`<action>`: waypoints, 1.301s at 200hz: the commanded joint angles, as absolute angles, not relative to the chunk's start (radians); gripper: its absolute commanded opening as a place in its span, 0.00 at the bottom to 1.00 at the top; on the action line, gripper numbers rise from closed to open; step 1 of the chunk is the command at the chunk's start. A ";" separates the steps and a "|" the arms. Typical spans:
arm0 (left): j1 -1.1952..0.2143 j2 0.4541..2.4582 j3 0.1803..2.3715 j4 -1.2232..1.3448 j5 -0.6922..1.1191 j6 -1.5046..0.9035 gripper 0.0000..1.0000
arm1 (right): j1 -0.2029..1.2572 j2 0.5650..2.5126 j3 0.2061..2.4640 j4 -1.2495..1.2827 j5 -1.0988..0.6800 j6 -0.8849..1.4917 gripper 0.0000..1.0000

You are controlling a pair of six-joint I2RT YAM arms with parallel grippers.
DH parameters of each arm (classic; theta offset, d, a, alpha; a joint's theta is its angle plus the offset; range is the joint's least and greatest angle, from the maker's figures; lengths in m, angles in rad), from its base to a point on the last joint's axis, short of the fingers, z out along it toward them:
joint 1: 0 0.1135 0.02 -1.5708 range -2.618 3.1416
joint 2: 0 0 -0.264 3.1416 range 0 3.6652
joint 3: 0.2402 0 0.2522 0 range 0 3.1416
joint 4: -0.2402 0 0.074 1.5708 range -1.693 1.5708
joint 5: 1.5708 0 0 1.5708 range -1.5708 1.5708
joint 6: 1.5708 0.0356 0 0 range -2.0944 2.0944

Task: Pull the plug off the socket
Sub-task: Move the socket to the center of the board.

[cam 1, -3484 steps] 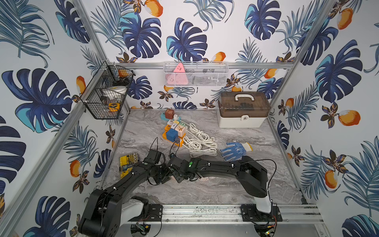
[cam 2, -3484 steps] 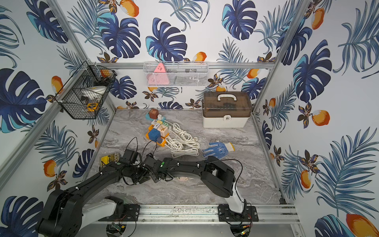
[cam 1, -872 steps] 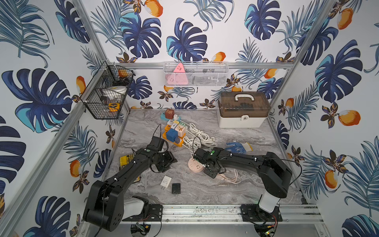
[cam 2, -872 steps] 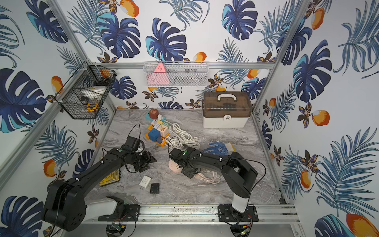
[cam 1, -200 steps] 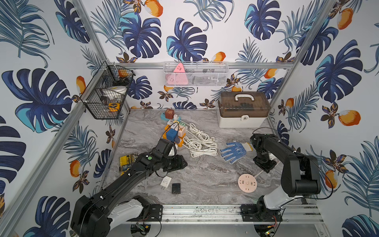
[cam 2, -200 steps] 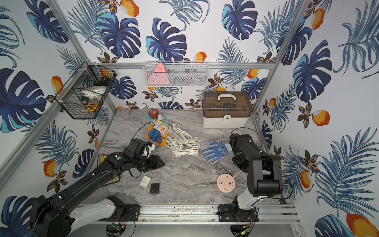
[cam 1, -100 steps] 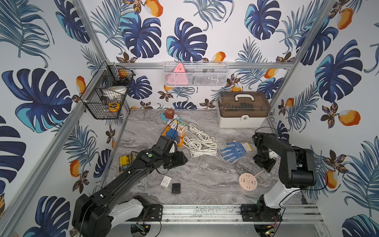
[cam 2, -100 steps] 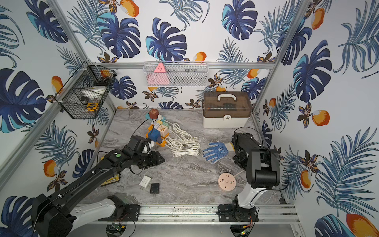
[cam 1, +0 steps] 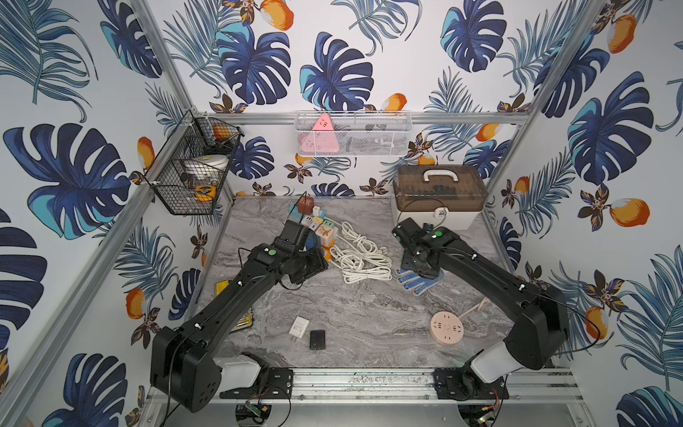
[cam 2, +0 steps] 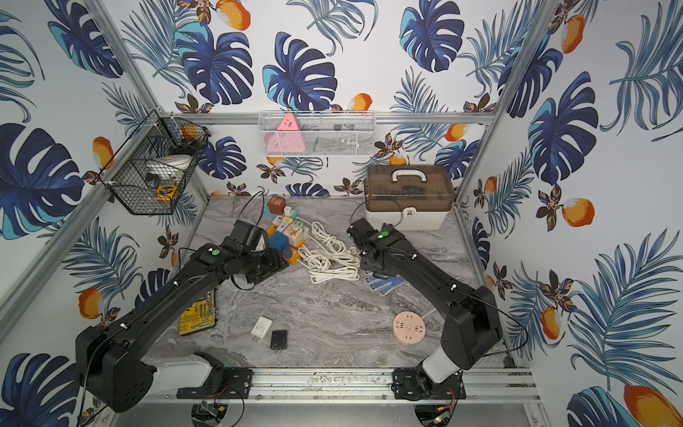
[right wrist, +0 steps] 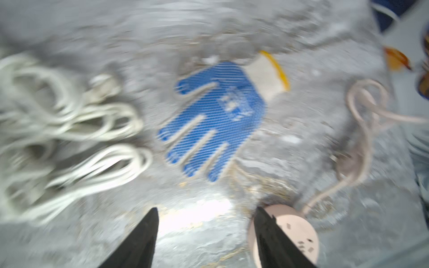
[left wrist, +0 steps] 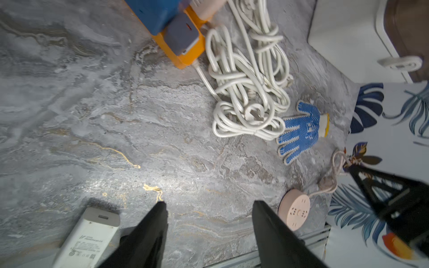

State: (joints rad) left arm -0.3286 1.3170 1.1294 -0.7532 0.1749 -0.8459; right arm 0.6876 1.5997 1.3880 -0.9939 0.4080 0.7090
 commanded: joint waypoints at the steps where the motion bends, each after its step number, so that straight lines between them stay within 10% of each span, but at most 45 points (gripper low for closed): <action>1: -0.266 1.343 1.145 -0.759 0.156 -0.889 0.64 | 0.796 1.658 1.445 -0.816 0.314 0.487 0.66; 147: -0.093 1.449 1.230 -0.785 0.127 -0.994 0.65 | 0.942 2.301 1.943 -0.506 0.150 0.112 0.59; 260: -0.114 1.346 1.172 -0.844 0.106 -0.973 0.66 | 0.904 2.388 1.984 -0.428 0.150 -0.018 0.52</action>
